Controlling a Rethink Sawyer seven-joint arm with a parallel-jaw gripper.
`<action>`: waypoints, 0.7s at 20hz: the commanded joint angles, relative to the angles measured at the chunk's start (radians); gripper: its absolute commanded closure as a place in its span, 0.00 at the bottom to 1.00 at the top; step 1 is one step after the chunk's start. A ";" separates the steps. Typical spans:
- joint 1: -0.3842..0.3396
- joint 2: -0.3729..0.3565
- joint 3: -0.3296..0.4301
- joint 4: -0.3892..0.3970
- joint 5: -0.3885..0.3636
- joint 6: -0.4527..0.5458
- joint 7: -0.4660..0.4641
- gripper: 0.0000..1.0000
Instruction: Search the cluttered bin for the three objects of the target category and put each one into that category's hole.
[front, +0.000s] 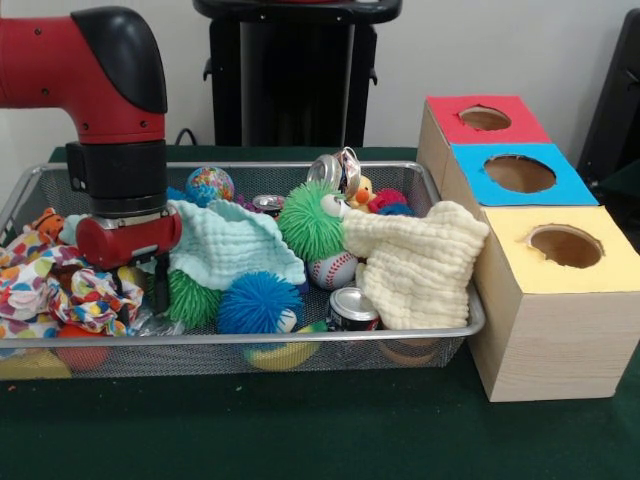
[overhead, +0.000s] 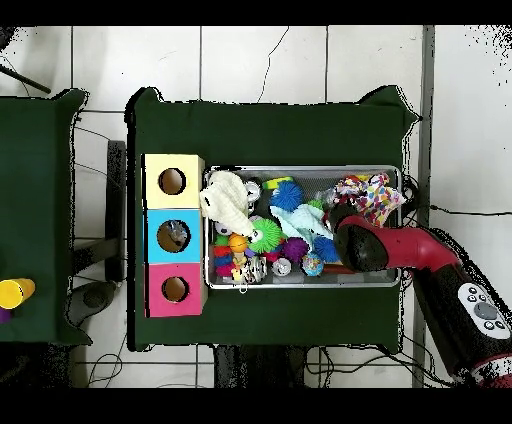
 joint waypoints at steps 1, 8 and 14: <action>-0.015 0.106 -0.047 -0.006 -0.031 0.027 0.063 0.00; -0.040 0.116 -0.025 0.004 -0.012 0.033 0.055 0.00; -0.045 0.116 -0.022 0.005 -0.028 0.032 0.029 0.00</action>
